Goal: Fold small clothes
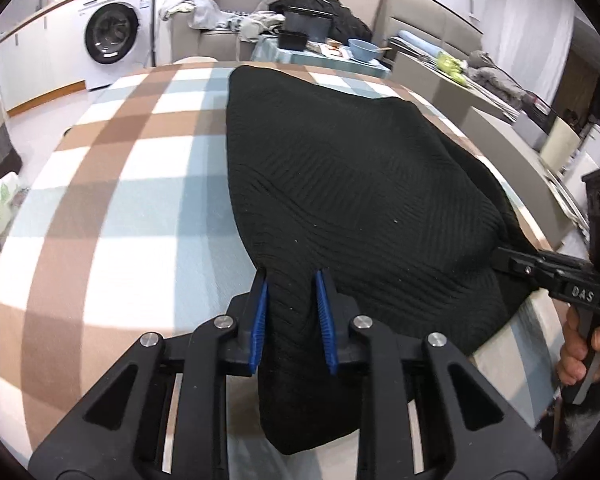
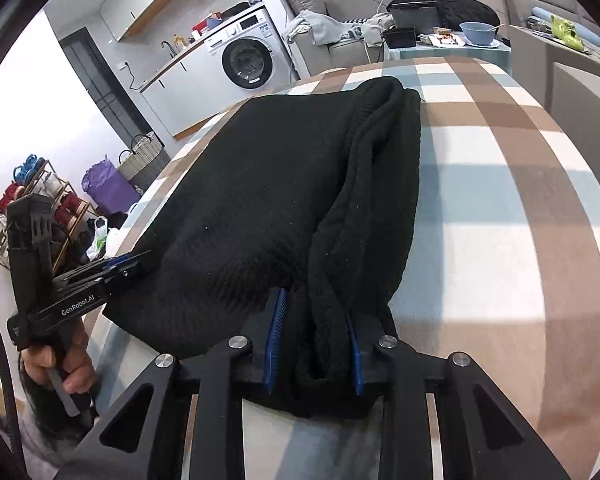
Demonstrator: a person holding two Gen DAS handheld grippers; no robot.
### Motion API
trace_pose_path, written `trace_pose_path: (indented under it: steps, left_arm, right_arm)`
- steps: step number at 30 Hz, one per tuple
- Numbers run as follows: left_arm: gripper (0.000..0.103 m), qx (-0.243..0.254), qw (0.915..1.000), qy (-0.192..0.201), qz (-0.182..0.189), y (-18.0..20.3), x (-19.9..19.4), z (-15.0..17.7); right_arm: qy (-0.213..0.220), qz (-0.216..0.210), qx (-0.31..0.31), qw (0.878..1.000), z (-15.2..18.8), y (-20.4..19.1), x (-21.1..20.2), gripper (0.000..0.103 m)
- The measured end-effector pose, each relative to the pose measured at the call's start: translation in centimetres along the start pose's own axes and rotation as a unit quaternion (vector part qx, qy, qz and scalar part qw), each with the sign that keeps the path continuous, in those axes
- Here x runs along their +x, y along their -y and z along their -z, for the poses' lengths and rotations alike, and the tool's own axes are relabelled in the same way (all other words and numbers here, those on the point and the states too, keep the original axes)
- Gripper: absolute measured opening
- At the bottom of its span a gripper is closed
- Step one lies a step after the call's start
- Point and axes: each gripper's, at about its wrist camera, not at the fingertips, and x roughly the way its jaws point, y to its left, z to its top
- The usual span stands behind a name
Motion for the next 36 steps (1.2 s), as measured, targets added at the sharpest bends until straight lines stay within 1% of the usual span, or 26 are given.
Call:
trace_pose_path:
  steps: [3, 9, 15, 20, 22, 23, 24, 25, 26, 27, 28, 29, 30, 31, 32, 34, 36]
  left_arm:
    - [0.020, -0.003, 0.9999, 0.005, -0.014, -0.6, 0.9, -1.2]
    - [0.020, 0.000, 0.9996, 0.010, -0.027, -1.0, 2.5, -2.6]
    - [0.020, 0.004, 0.9994, 0.011, -0.031, -1.4, 3.5, -3.4]
    - [0.020, -0.002, 0.9997, 0.012, -0.023, -1.7, 3.6, -3.5]
    - [0.021, -0.001, 0.9995, 0.017, -0.028, -1.7, 3.3, -3.4]
    - [0.024, 0.000, 0.9993, 0.019, -0.032, -1.7, 3.1, -3.4]
    - [0.030, 0.002, 0.9992, 0.020, -0.034, -1.6, 2.9, -3.1]
    - [0.035, 0.004, 0.9992, 0.020, -0.035, -1.5, 2.6, -3.0]
    - [0.050, 0.004, 0.9991, 0.024, -0.034, -1.5, 2.1, -2.8]
    - [0.062, 0.005, 0.9990, 0.032, -0.032, -1.4, 1.5, -2.5]
    - [0.066, 0.006, 0.9985, 0.046, -0.030, -1.4, 0.8, -2.2]
    - [0.071, 0.008, 0.9980, 0.056, -0.028, -1.3, 0.1, -2.0]
    - [0.078, 0.011, 0.9975, 0.066, -0.024, -1.2, -0.6, -1.7]
    - [0.081, 0.014, 0.9970, 0.073, -0.021, -1.1, -1.3, -1.4]
    - [0.084, 0.014, 0.9966, 0.078, -0.022, -1.1, -1.8, -1.2]
    - [0.085, 0.012, 0.9964, 0.082, -0.021, -1.2, -2.6, -0.7]
    - [0.085, 0.008, 0.9968, 0.077, -0.018, -1.2, -2.9, -0.3]
  right_arm:
    - [0.000, 0.006, 0.000, 1.000, -1.1, -0.1, 0.9, 0.027]
    - [0.005, 0.018, 0.013, 1.000, -2.4, -0.3, 1.9, 0.028]
    - [0.009, 0.029, 0.022, 0.999, -3.3, -0.6, 2.5, 0.028]
    - [0.011, 0.037, 0.019, 0.999, -3.4, -0.9, 2.6, 0.029]
    - [0.012, 0.038, 0.018, 0.999, -3.3, -0.9, 2.5, 0.032]
    - [0.013, 0.041, 0.014, 0.999, -3.2, -1.0, 2.3, 0.036]
    - [0.015, 0.048, 0.009, 0.999, -3.2, -1.2, 2.1, 0.042]
    - [0.023, 0.057, -0.001, 0.998, -3.1, -1.4, 1.6, 0.045]
    - [0.026, 0.060, -0.006, 0.998, -3.2, -1.5, 1.3, 0.048]
    - [0.029, 0.063, -0.011, 0.998, -3.1, -1.6, 0.9, 0.061]
    - [0.033, 0.065, -0.014, 0.997, -3.0, -1.8, 0.4, 0.072]
    - [0.043, 0.064, -0.015, 0.997, -2.9, -1.8, -0.4, 0.077]
    - [0.053, 0.063, -0.016, 0.996, -2.8, -1.9, -1.0, 0.087]
    - [0.061, 0.064, -0.020, 0.996, -2.6, -2.0, -1.6, 0.091]
    - [0.067, 0.065, -0.025, 0.995, -2.5, -2.2, -2.3, 0.092]
    - [0.073, 0.064, -0.030, 0.995, -2.1, -2.3, -3.1, 0.095]
    - [0.066, 0.059, -0.022, 0.996, -1.7, -2.0, -3.4, 0.095]
